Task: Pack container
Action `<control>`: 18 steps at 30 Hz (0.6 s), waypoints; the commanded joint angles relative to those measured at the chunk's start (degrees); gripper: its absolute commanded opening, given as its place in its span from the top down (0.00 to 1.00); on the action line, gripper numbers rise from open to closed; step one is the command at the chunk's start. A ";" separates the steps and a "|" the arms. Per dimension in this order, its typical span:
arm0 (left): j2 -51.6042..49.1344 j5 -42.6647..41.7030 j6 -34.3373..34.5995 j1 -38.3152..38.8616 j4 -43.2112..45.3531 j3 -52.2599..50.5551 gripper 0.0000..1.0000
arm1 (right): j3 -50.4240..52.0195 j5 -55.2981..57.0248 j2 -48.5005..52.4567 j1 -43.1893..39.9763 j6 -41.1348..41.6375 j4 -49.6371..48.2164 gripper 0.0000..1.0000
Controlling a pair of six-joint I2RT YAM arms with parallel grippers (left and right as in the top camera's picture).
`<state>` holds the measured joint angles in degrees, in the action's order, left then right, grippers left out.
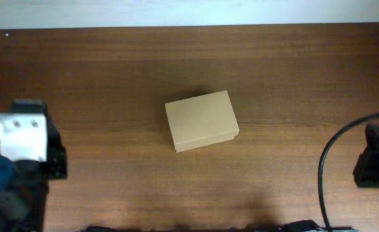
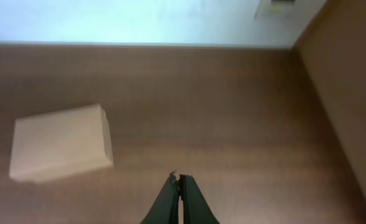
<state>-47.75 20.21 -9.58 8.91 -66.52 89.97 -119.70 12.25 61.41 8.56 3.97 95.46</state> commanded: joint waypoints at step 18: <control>9.14 1.90 6.34 -0.20 7.54 -25.55 0.01 | 41.29 2.60 -27.67 0.04 2.51 -13.22 0.01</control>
<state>-38.68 21.52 -3.79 8.91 -58.70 64.29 -78.87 13.74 33.52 8.56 6.00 82.74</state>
